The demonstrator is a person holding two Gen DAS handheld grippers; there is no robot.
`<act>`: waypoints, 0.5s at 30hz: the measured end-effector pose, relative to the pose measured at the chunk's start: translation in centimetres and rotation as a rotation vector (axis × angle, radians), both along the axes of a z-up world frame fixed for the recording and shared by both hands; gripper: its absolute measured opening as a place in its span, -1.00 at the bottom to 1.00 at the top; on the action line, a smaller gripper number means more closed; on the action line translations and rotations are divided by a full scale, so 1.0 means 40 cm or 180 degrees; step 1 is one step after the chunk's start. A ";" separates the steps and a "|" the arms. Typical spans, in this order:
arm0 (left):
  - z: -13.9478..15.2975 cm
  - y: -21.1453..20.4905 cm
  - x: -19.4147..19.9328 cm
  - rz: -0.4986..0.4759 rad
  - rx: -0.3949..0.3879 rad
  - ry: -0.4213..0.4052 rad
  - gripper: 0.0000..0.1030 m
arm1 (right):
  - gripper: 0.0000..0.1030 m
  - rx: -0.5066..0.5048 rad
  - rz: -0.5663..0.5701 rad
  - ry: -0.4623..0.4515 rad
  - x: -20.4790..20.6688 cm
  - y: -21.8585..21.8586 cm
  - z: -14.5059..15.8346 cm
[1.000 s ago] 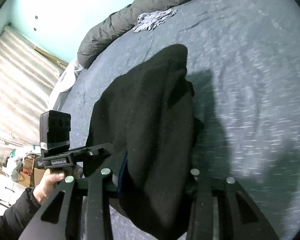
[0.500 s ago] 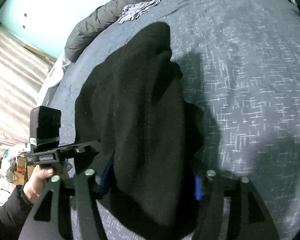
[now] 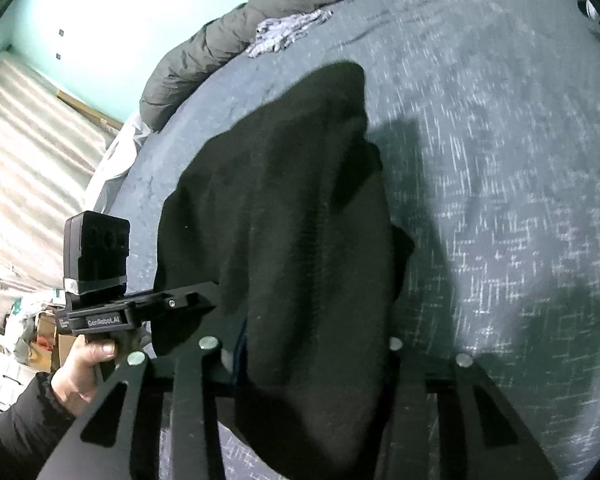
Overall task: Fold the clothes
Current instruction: 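Lift the black sweatshirt with both tools and carry it toward the headboard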
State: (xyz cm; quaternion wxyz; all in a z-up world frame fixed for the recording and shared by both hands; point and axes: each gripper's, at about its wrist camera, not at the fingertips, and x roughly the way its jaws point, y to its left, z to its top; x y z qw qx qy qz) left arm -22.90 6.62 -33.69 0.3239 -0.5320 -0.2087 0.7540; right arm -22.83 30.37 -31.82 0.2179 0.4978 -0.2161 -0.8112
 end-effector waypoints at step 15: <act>0.201 0.037 0.011 -0.0089 -0.0024 0.0350 -0.17 | -0.28 0.0105 0.0014 0.0375 0.023 0.045 0.193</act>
